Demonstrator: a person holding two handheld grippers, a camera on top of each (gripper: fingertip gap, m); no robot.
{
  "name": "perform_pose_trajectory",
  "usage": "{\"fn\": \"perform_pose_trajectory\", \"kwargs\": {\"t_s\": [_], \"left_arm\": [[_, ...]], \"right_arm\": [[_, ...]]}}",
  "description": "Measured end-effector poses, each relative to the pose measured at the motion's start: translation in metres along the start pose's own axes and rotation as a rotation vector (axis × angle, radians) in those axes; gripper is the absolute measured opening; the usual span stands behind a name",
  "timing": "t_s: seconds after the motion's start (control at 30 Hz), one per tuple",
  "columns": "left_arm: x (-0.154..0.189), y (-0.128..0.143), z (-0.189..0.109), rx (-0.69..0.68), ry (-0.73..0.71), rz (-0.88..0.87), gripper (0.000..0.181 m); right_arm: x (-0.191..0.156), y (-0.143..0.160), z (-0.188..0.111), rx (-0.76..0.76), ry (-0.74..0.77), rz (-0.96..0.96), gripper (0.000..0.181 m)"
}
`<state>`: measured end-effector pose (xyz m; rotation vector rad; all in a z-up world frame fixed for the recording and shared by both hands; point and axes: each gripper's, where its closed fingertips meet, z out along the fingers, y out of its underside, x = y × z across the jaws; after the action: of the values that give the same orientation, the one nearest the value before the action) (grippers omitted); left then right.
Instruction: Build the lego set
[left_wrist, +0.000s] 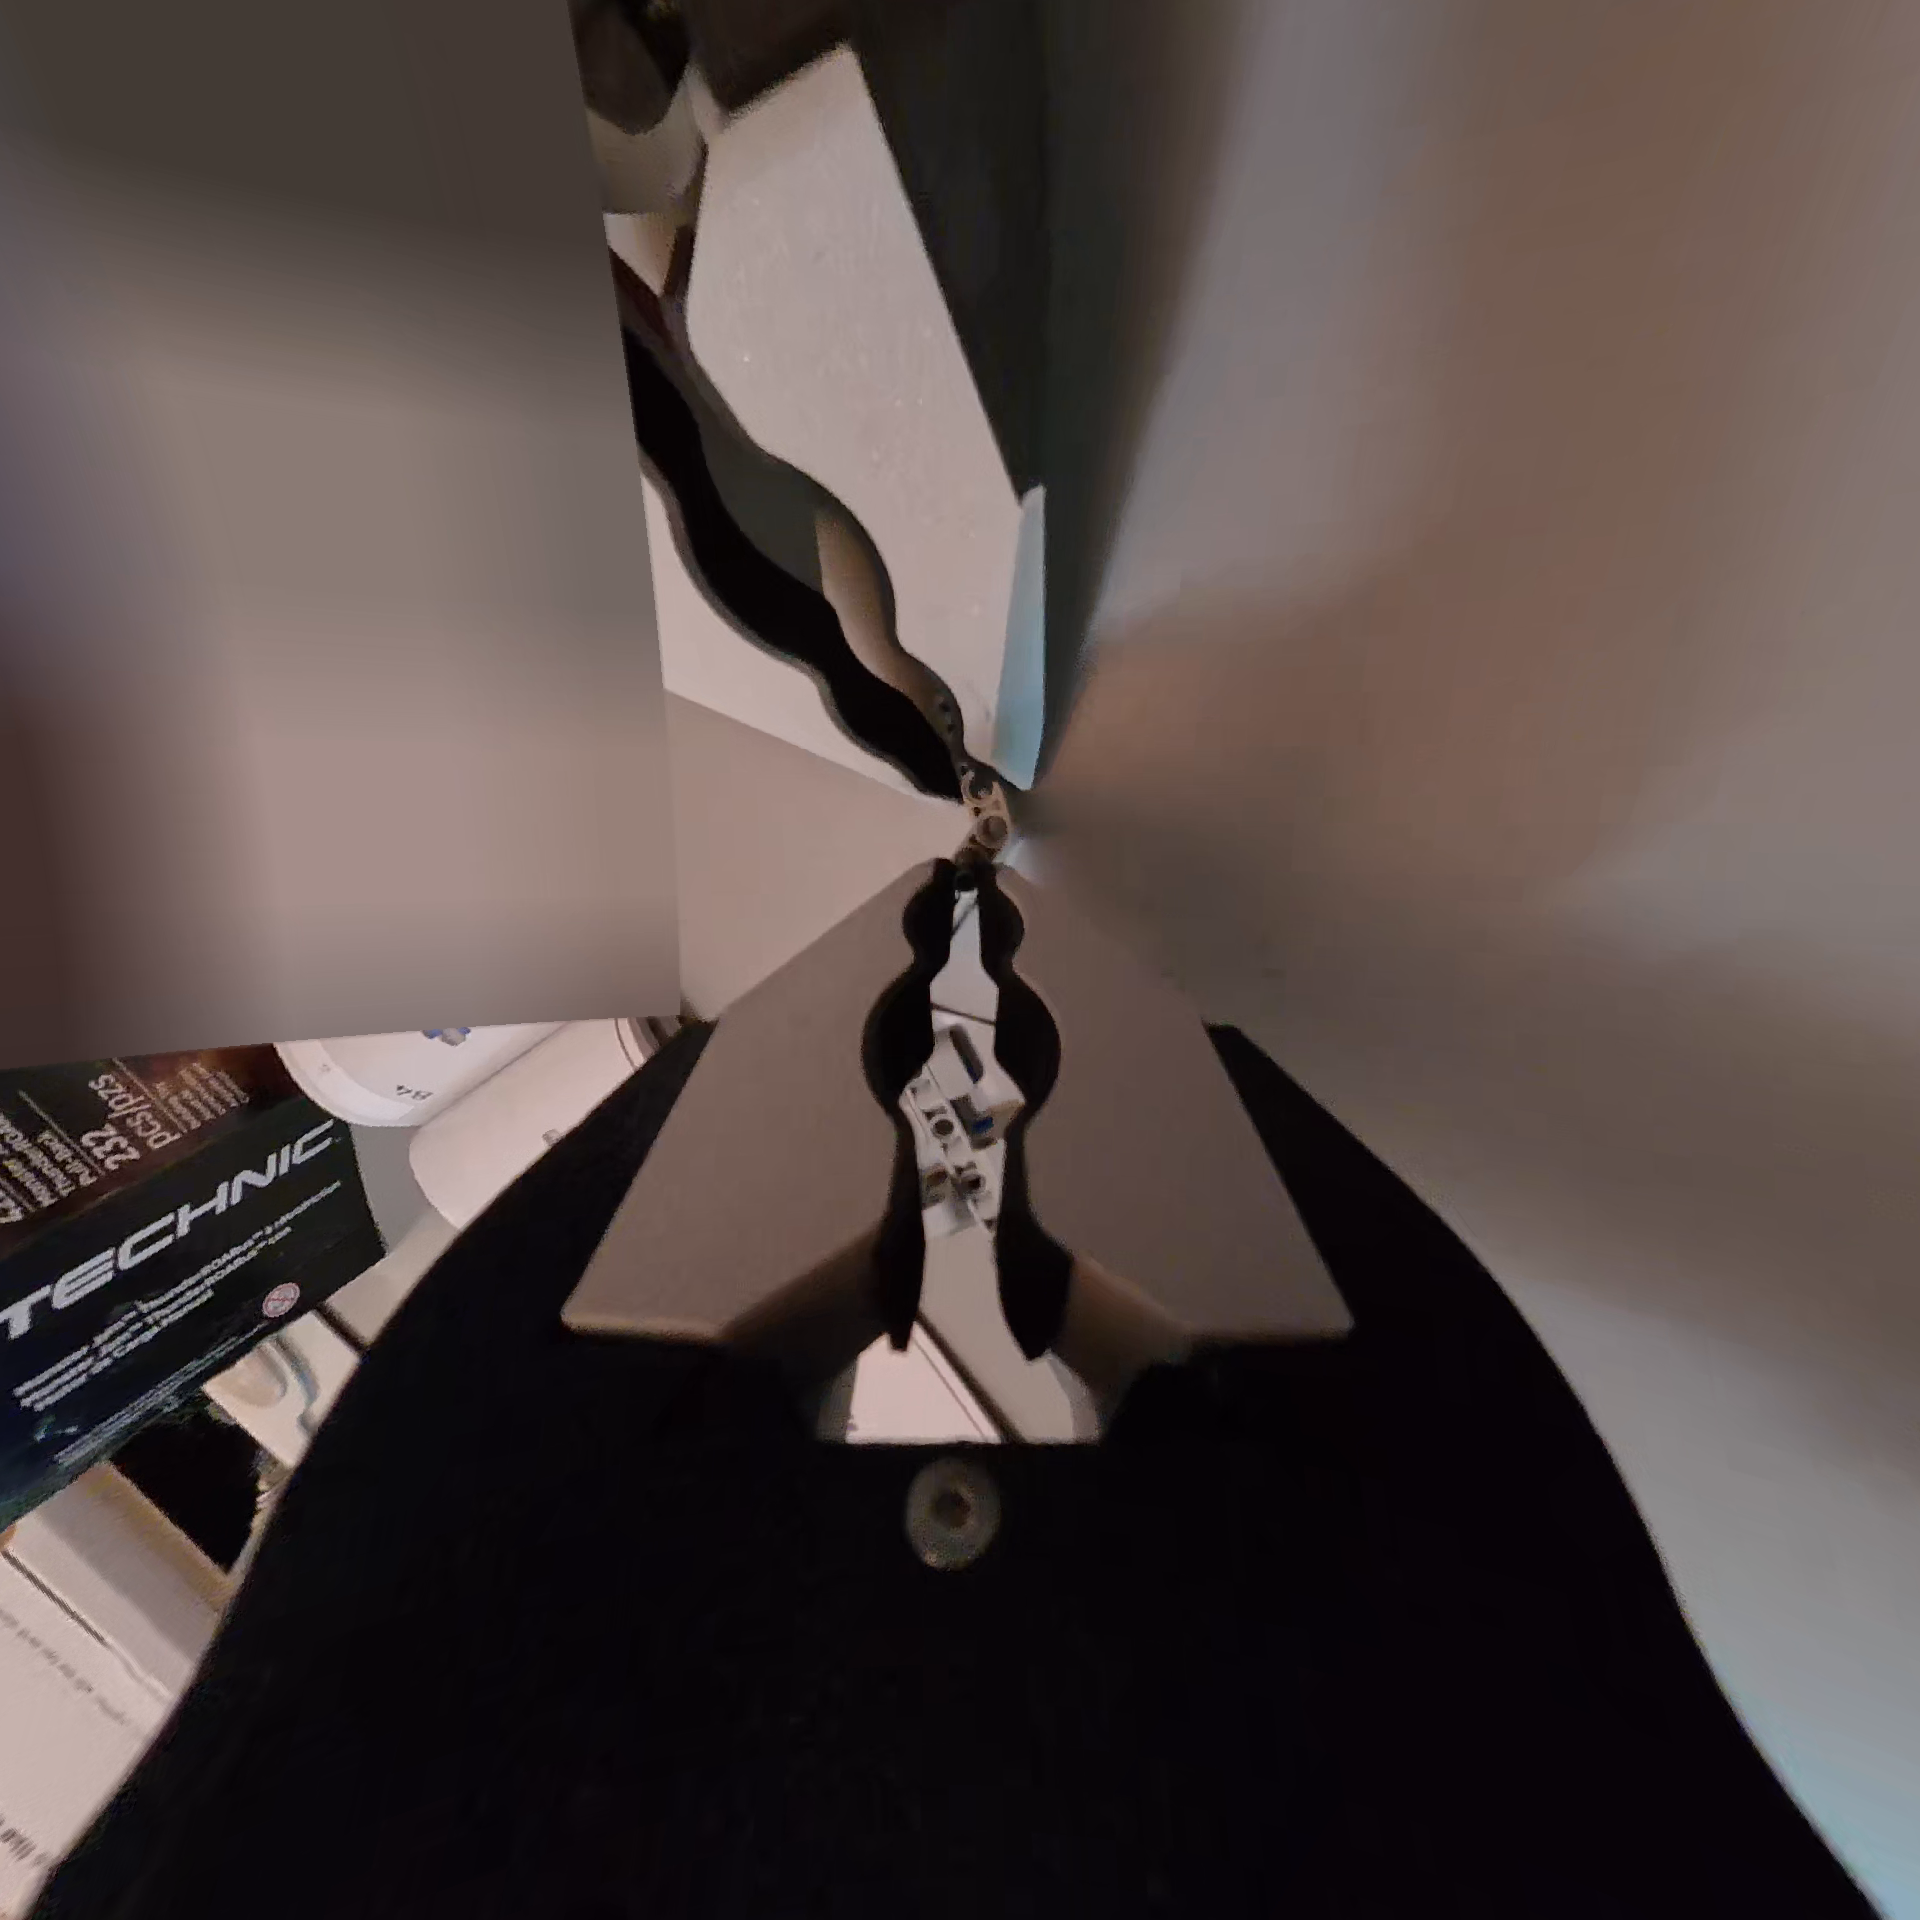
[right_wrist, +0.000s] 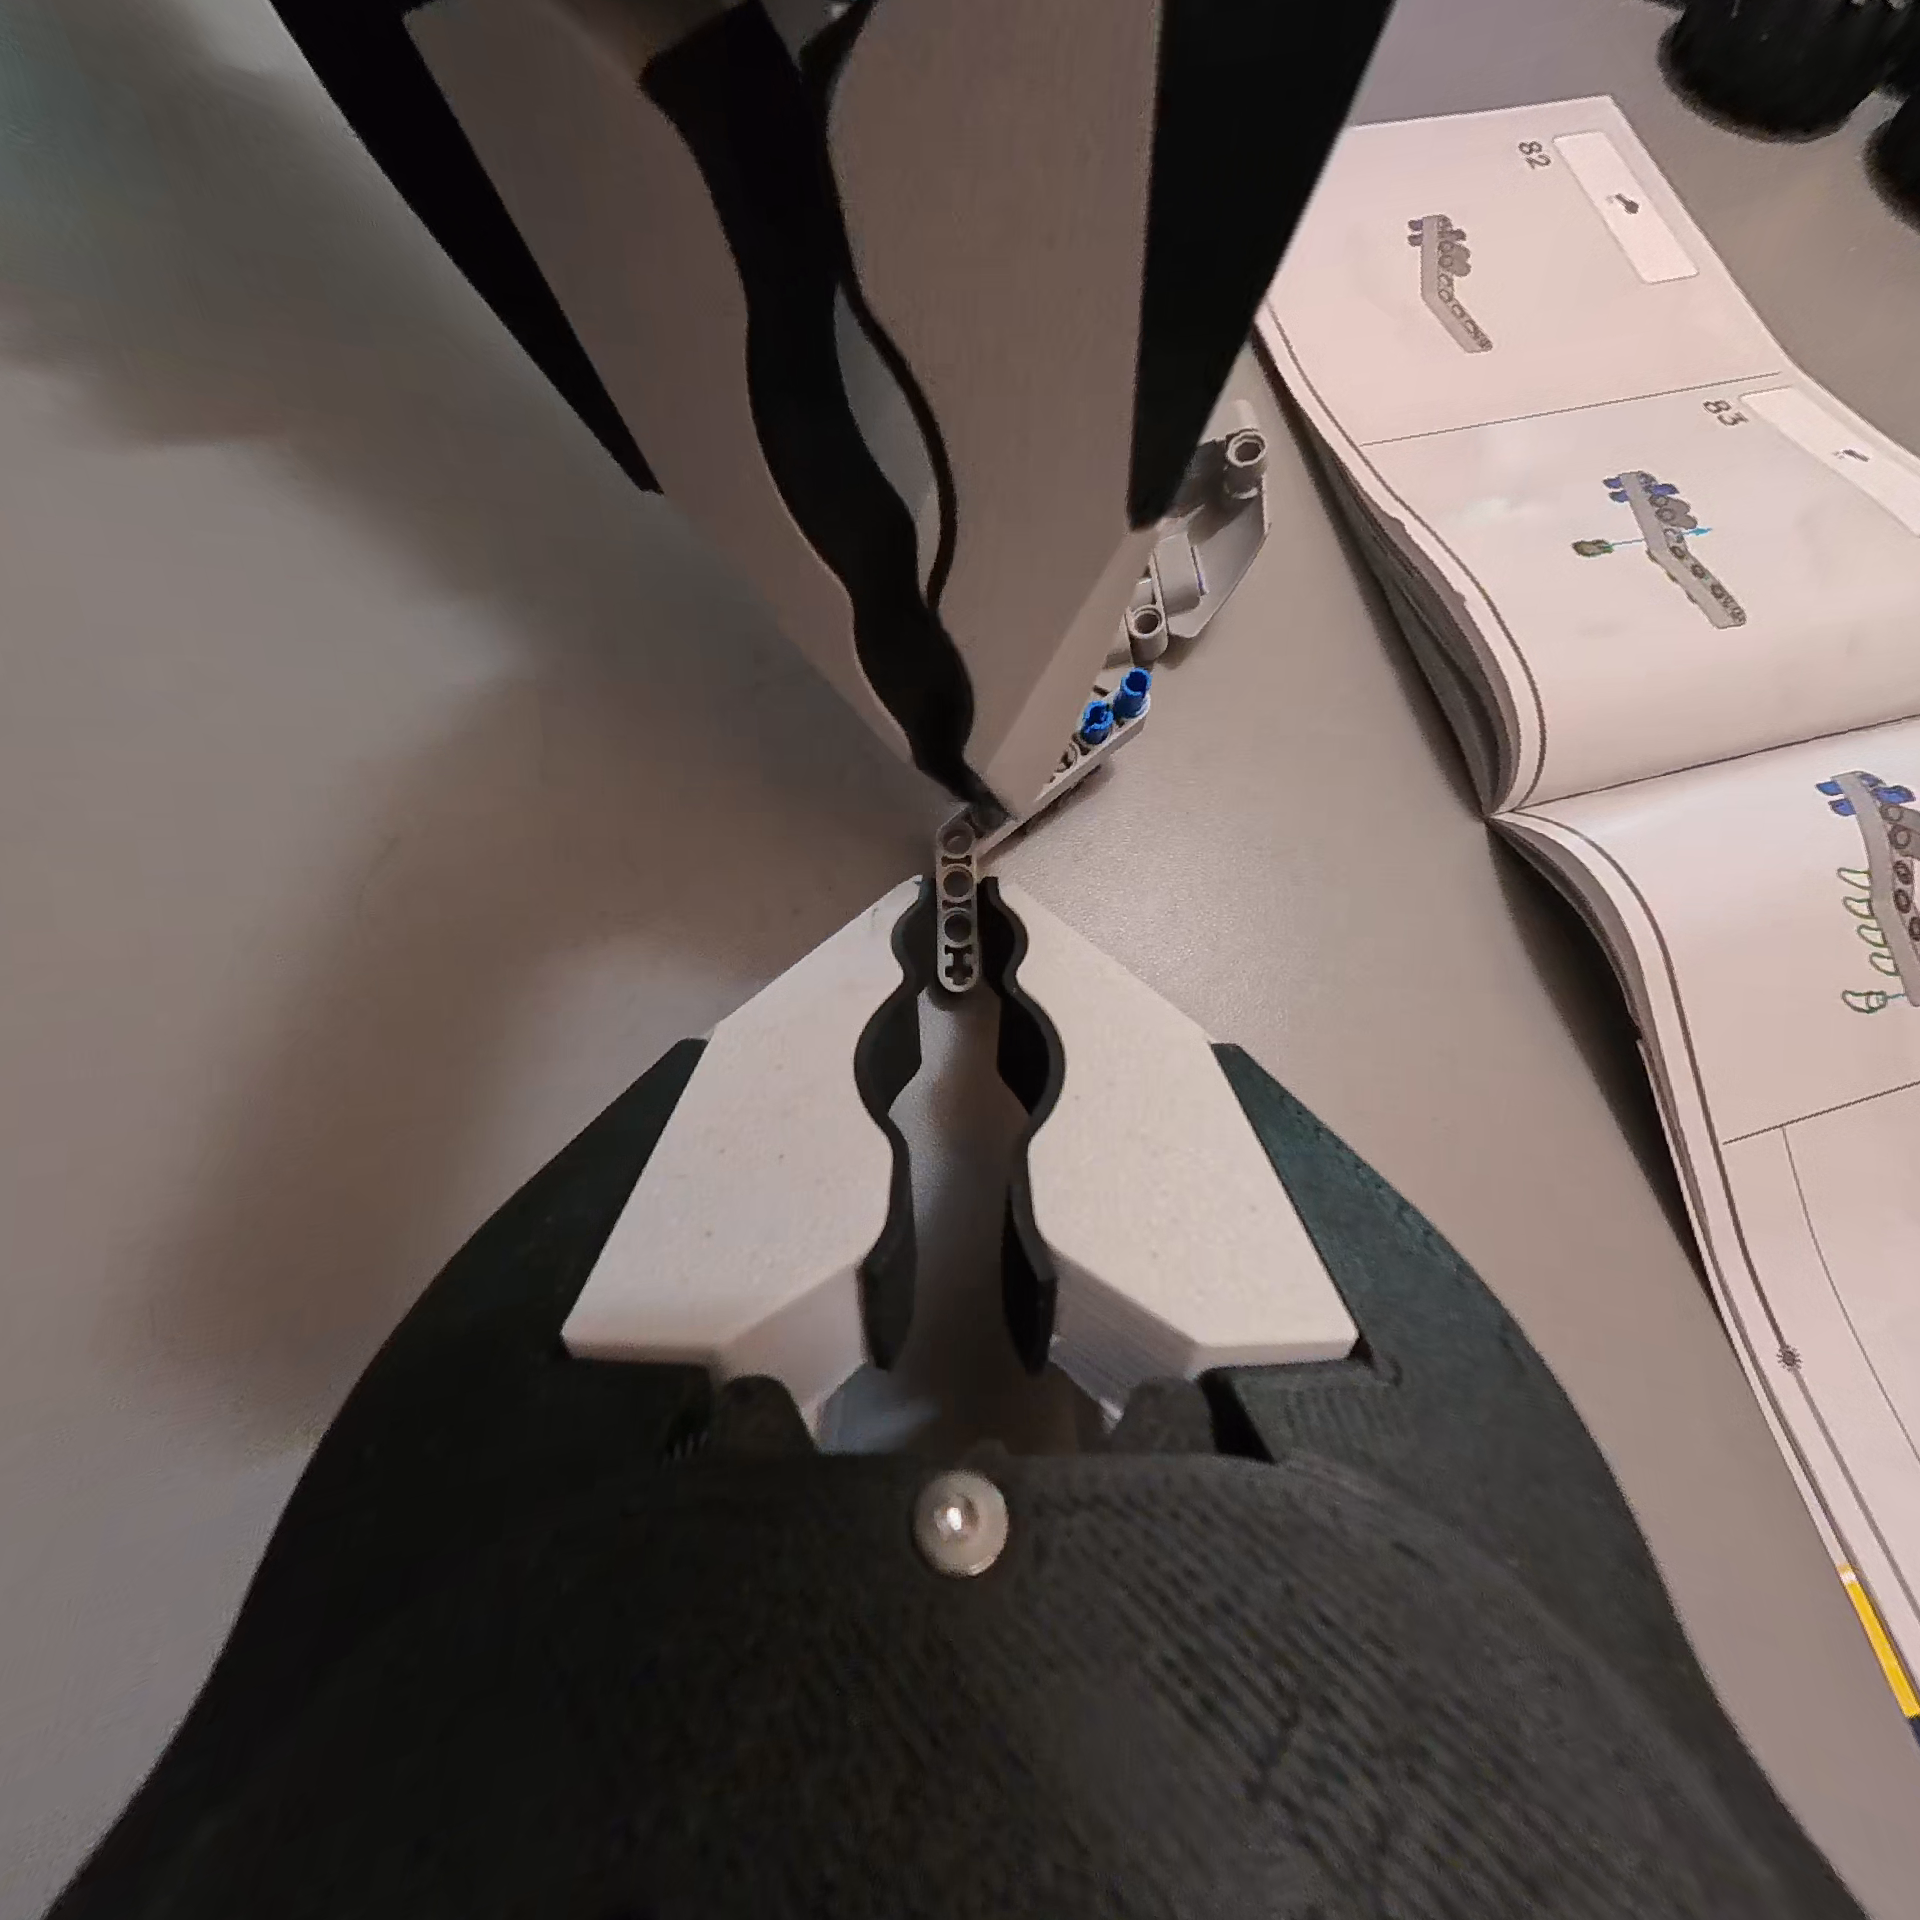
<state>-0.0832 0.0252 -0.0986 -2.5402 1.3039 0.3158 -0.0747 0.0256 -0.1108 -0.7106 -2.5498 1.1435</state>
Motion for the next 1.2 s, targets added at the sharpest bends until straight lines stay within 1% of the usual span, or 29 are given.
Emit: {"fn": "perform_pose_trajectory", "kwargs": {"t_s": [0.03, 0.2, 0.33, 0.43, 0.7, 0.77, 0.9, 0.97, 1.17, 1.2], "left_arm": [[-0.0001, -0.0001, -0.0001, -0.013, 0.0, 0.011, 0.001], [-0.0001, -0.0001, 0.0003, -0.08, 0.017, 0.056, 0.001], [-0.0001, 0.0002, 0.0003, -0.165, -0.001, 0.151, 0.001], [0.0002, -0.0009, 0.0013, -0.217, 0.017, 0.211, 0.001], [-0.0005, -0.0009, 0.0025, -0.225, 0.101, 0.228, 0.001], [-0.0017, -0.0008, 0.0031, -0.204, 0.135, 0.206, 0.001], [-0.001, 0.0003, 0.0044, -0.087, 0.163, 0.104, 0.001], [-0.0013, 0.0001, 0.0044, -0.068, 0.166, 0.08, 0.002], [-0.0042, -0.0005, 0.0032, -0.03, 0.069, 0.041, 0.002], [-0.0064, -0.0013, 0.0008, -0.008, 0.033, 0.025, 0.006]], "right_arm": [[0.0, -0.0001, 0.0001, 0.0, 0.0, 0.001, 0.006], [0.0, -0.0001, 0.0002, -0.001, -0.006, 0.008, 0.007], [0.0, -0.0002, 0.0003, -0.001, -0.008, 0.009, 0.007], [0.0, -0.0002, 0.0004, -0.001, -0.011, 0.012, 0.007], [0.0009, 0.0, 0.0003, -0.002, -0.004, 0.013, 0.007], [0.0011, 0.0, 0.0003, -0.002, -0.005, 0.016, 0.007], [0.0037, 0.0005, -0.0001, -0.003, 0.005, 0.031, 0.007], [0.0038, 0.0005, 0.0, -0.003, 0.004, 0.033, 0.007], [0.004, 0.0005, -0.0001, -0.002, 0.01, 0.029, 0.007], [0.004, 0.0004, -0.0003, -0.001, 0.01, 0.03, 0.007]]}}
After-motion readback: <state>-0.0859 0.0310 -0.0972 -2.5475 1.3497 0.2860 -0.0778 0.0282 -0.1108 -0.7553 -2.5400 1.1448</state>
